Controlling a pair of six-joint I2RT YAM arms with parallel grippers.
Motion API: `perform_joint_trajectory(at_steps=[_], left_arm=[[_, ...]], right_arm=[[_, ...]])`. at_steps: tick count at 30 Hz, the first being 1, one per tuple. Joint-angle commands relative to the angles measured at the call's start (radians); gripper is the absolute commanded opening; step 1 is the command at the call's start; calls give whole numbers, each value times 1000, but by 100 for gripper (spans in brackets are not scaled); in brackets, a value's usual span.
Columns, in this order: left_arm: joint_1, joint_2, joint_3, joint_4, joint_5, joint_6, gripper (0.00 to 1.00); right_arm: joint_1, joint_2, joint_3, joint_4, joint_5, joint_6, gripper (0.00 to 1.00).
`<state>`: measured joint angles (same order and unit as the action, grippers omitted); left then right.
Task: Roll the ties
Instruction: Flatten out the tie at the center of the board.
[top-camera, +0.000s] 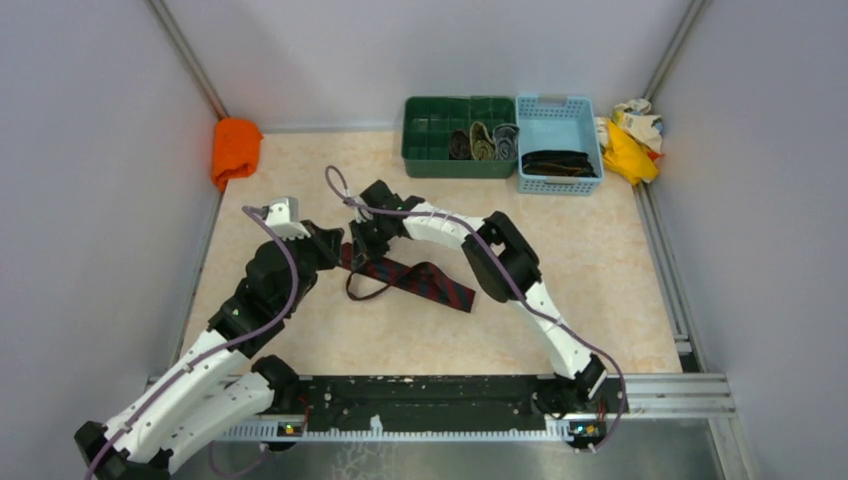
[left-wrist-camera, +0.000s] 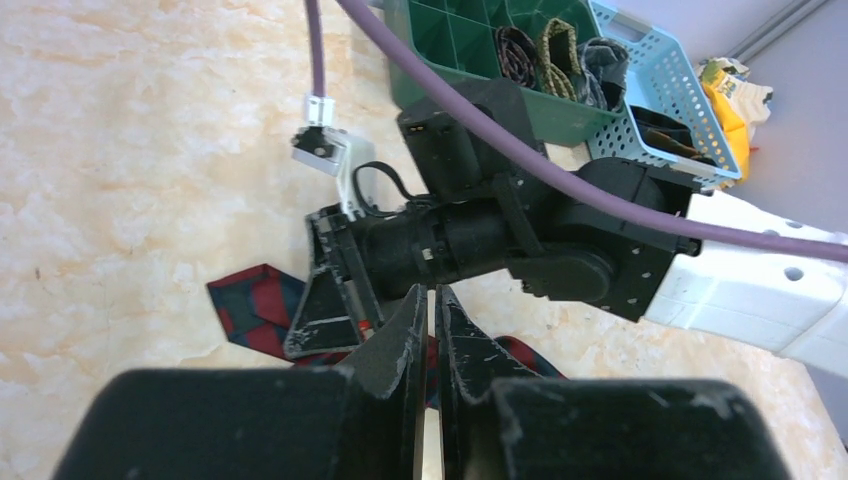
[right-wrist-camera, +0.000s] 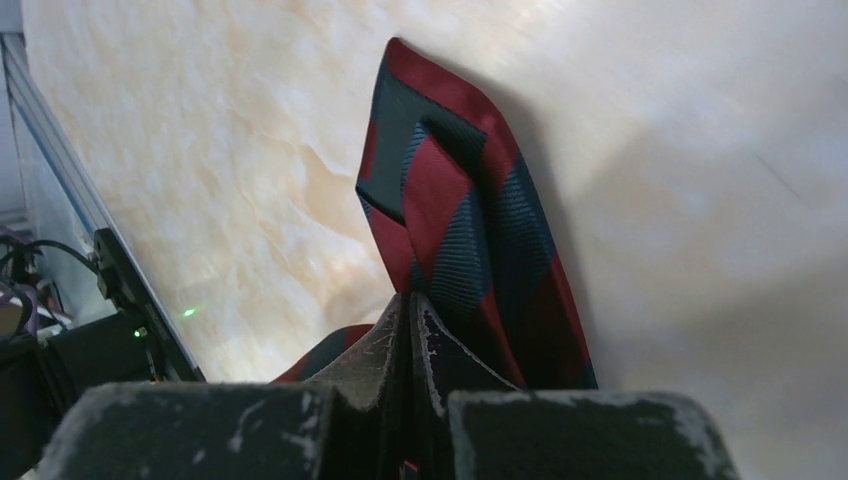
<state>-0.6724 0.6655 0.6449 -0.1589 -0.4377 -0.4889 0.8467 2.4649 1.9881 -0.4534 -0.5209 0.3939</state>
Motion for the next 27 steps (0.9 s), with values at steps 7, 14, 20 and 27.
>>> perform_joint_trajectory(at_steps=[7,14,20,27], left_arm=[[-3,158,-3,148,212,51,12],[-3,493,89,261,446,66,11],[-6,810,271,238,550,30,19],[-18,1120,530,93,614,23,37]], right_arm=[[-252,-234,-468,100,198,40,0],[-406,-428,-760,187,240,77,0],[-488,-587,-982,262,250,92,0],[-493,-655,-1102,328,227,113,0]])
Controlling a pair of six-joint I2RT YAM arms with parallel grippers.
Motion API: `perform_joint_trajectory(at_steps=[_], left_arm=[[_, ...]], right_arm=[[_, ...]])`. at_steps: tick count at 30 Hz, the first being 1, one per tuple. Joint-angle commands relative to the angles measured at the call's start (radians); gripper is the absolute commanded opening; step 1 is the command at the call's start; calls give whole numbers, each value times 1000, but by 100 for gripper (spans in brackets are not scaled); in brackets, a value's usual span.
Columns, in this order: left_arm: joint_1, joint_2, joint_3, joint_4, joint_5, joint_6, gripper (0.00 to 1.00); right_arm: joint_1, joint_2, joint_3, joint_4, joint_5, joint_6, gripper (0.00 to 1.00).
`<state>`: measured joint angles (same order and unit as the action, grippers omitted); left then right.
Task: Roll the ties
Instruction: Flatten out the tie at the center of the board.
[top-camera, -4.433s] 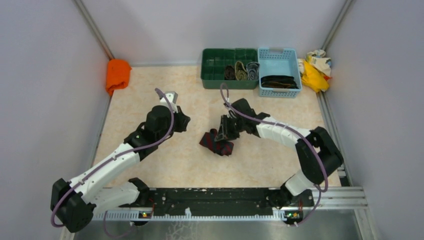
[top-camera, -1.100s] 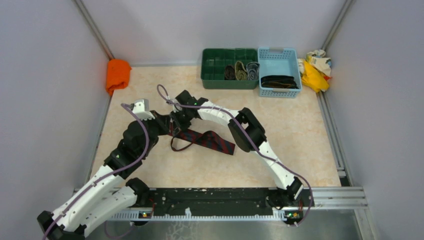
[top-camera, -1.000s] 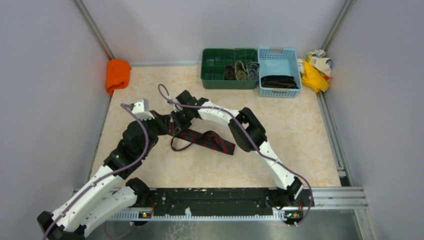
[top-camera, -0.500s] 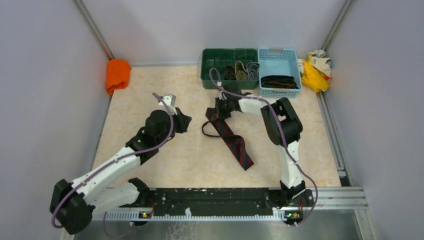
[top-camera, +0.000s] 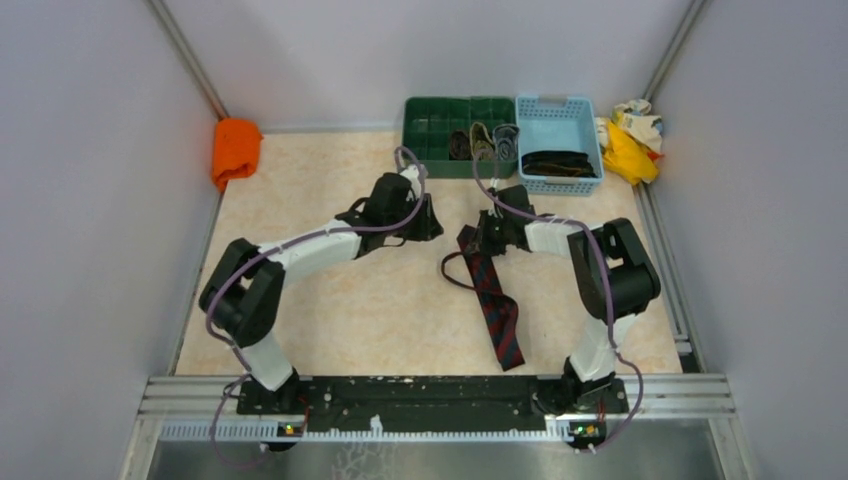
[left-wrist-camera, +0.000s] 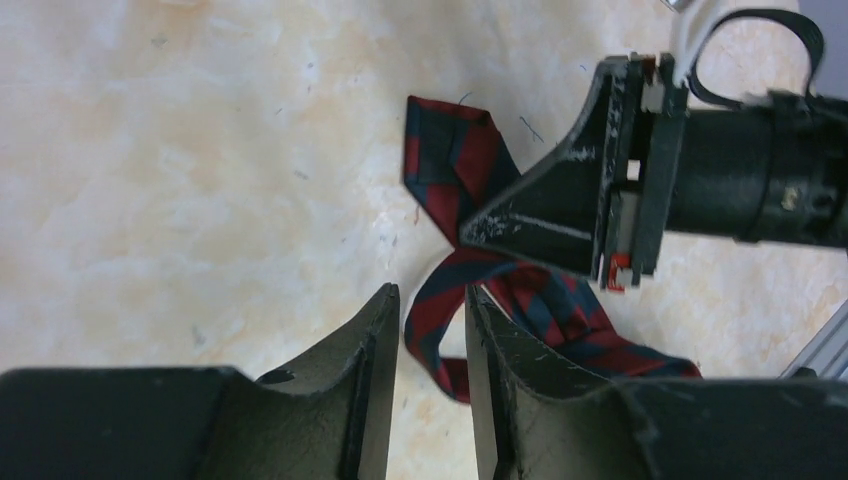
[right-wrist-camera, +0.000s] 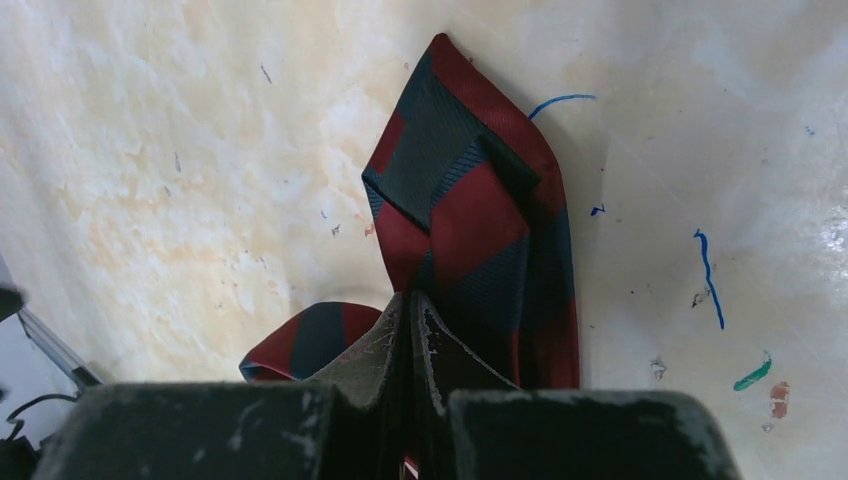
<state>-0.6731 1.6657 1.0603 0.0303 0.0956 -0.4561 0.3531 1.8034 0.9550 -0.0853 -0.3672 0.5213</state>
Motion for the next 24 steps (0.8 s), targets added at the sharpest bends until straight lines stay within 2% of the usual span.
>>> perform_joint_trajectory(at_steps=[1,6,10,18,24], left_arm=[[-25,147,144,-124,75,-10,38],[-83,203,224,-254,-2,-5,48],[-103,206,197,-254,6,-20,53],[-109,260,199,-252,-11,-19,55],[-109,307,220,-266,-79,3,51]], right_arm=[[-2,7,-73,-35,72,-15,0],[-28,15,-92,-3,30,-19,0],[-49,10,-99,11,8,-27,0],[-54,17,-105,35,-21,-24,0],[-55,27,-105,43,-32,-21,0]])
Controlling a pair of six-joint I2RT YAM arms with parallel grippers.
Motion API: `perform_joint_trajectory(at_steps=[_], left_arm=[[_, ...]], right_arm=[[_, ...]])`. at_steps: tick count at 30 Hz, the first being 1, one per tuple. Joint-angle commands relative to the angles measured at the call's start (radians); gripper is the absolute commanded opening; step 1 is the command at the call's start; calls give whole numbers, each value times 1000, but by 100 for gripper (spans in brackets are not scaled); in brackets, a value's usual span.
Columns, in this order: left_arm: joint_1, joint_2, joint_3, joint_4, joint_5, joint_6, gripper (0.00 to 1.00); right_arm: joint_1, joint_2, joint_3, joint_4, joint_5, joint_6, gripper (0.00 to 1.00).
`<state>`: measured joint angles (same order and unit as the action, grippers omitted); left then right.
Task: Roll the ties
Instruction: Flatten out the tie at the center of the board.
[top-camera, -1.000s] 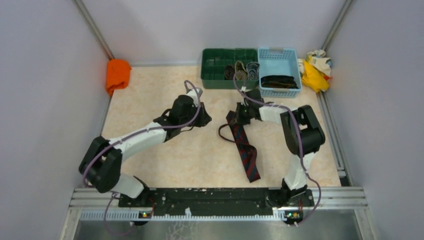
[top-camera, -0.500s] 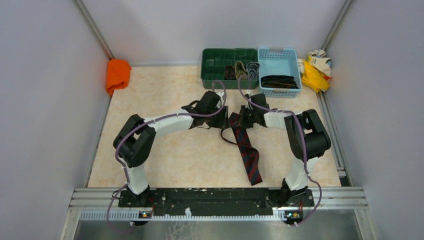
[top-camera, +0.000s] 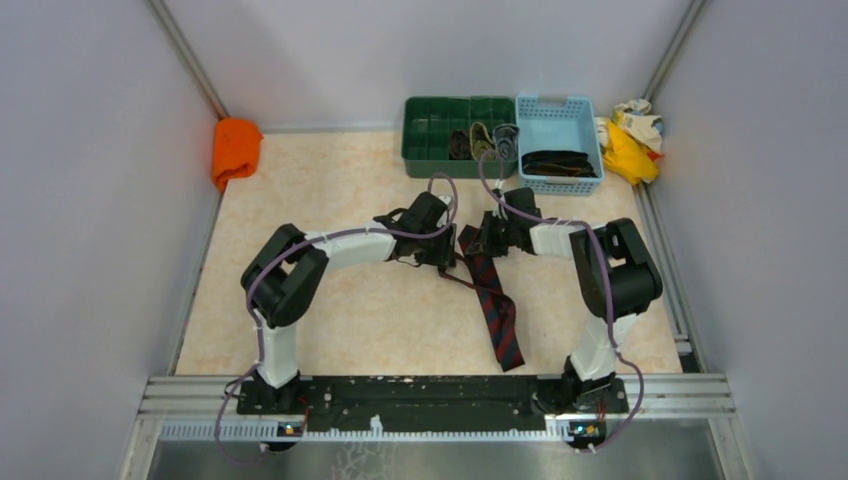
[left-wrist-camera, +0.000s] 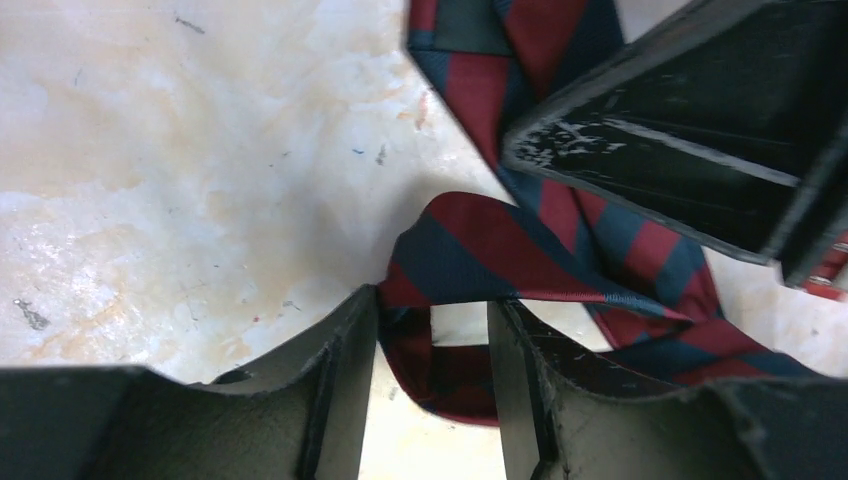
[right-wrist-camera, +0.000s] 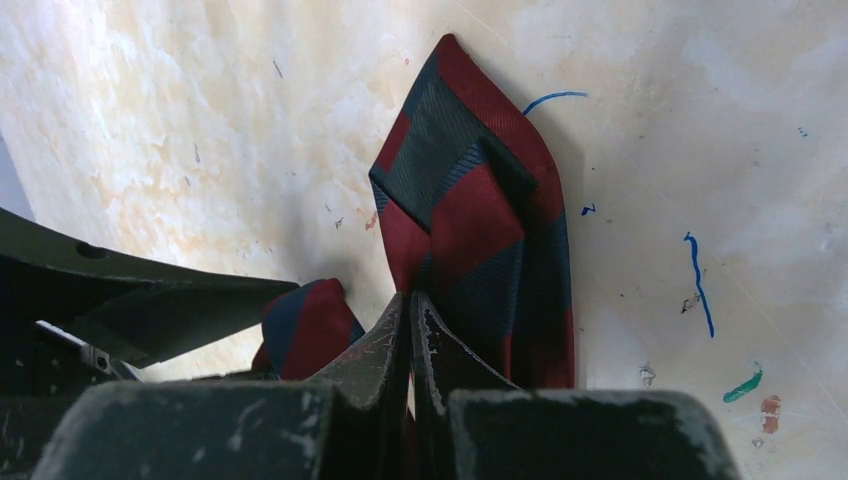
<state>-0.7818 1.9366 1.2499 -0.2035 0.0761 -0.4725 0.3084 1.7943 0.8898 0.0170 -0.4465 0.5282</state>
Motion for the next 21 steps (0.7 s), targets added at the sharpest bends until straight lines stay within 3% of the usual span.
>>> perform_joint_trajectory(at_steps=[1,6,7,8,13,21], left_arm=[[0,37,29,-33,-66,20,45],[0,42,16,-29,-67,23,18],[-2,45,8,-27,-67,22,5],[-3,45,-1,-23,-68,22,0],[-4,-22,-109,18,-169,-12,0],[-3,-292,-279,-10,-303,-59,0]], right_arm=[[-12,38,-41,-57,47,-28,0],[-16,49,-41,-50,43,-25,0],[-17,52,-41,-50,44,-24,0],[-17,54,-41,-49,46,-23,0],[-31,54,-59,-34,55,-14,0],[-79,43,-87,-25,76,-6,0]])
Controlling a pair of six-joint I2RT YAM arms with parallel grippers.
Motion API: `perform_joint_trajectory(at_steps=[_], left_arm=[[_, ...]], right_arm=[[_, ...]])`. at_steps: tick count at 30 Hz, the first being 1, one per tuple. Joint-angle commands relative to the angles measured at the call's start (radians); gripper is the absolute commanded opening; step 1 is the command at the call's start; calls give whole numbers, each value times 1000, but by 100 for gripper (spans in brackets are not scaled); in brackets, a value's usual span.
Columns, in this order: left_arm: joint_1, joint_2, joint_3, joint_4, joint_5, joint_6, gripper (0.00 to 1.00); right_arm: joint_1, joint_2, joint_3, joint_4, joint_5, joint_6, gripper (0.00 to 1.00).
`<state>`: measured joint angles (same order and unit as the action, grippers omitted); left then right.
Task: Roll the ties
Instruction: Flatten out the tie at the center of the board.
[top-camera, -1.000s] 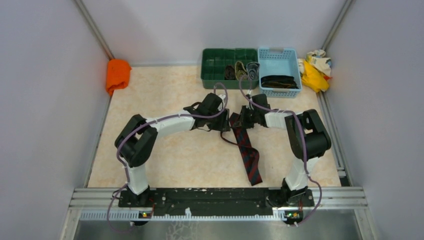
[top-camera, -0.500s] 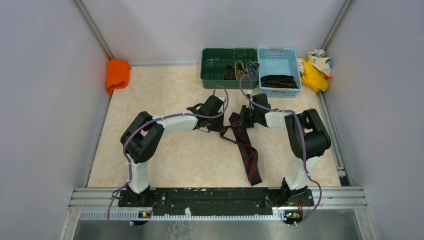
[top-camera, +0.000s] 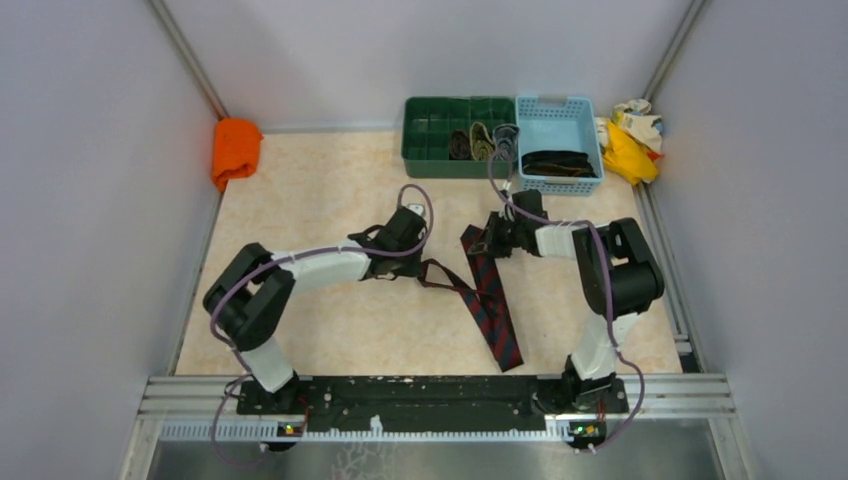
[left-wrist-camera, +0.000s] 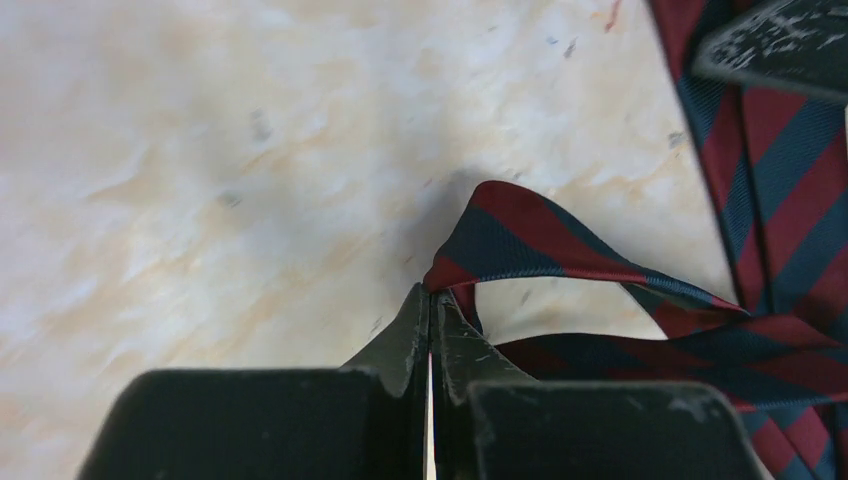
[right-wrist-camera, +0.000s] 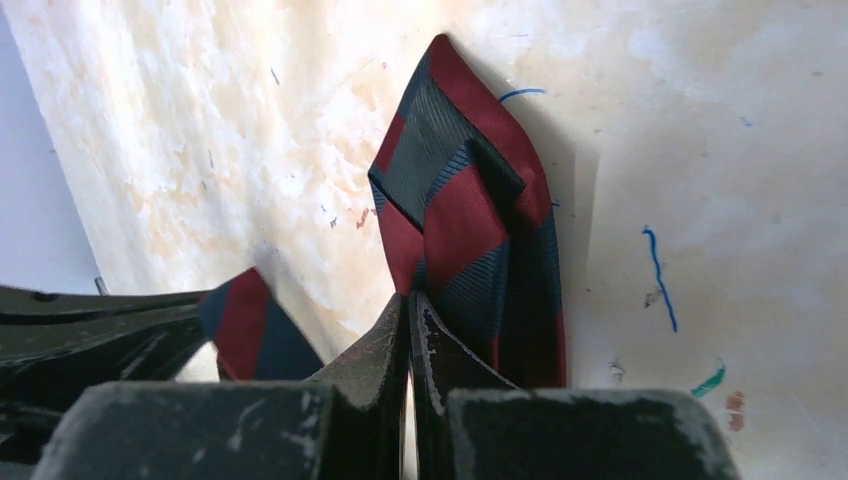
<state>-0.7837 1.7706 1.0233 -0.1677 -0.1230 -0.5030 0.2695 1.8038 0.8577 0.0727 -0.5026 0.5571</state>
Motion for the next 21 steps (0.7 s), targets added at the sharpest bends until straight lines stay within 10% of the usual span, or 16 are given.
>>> perform_joint_trajectory(at_steps=[1,21], left_arm=[[0,-162,-66,-61,-123,-32,0],[154,-558,-83,-216,-503,6,0]], right_arm=[[-47,30,-62,-80,139,-33,0],[-257,-58,-36,-107,165,8,0]])
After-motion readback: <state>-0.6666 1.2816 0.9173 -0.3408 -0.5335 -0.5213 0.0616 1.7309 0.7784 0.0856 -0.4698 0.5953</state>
